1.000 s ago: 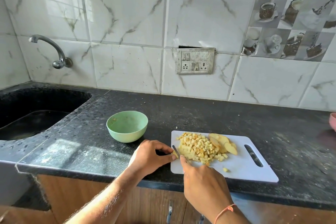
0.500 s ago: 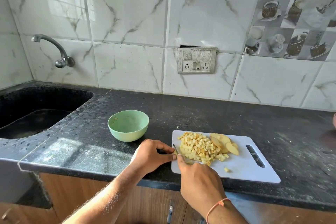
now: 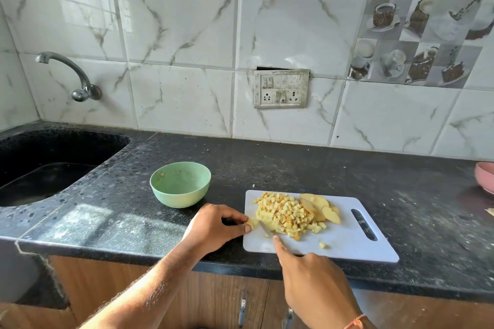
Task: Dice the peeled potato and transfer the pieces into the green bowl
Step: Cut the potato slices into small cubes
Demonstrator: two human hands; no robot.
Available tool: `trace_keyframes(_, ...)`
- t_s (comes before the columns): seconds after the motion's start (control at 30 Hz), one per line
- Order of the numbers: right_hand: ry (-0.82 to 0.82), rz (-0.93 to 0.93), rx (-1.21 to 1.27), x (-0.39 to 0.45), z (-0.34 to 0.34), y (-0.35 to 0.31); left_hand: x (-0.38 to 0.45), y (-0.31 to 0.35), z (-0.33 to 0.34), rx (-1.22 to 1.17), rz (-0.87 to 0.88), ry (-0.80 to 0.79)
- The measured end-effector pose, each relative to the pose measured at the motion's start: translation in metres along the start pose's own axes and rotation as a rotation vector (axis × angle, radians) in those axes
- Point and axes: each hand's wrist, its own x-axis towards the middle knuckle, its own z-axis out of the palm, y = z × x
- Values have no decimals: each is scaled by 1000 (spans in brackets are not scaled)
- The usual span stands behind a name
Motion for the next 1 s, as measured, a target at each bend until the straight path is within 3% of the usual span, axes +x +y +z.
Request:
trace_keyframes(0.17, 215, -70, 316, 22, 2, 39, -1, 0, -1, 6, 24, -16)
trace_keyframes(0.27, 316, -14, 511, 39, 7, 77, 1, -4, 0, 53, 57, -21)
trace_keyframes(0.47, 410, 165, 1249, 53, 23, 124, 8, -9, 0, 112, 101, -34)
trace_keyframes(0.8, 400, 146, 1424, 56, 27, 131, 28, 26, 19, 54, 42, -50)
trace_keyframes(1.0, 416, 149, 1492, 53, 26, 133, 43, 48, 16, -7, 97, -77)
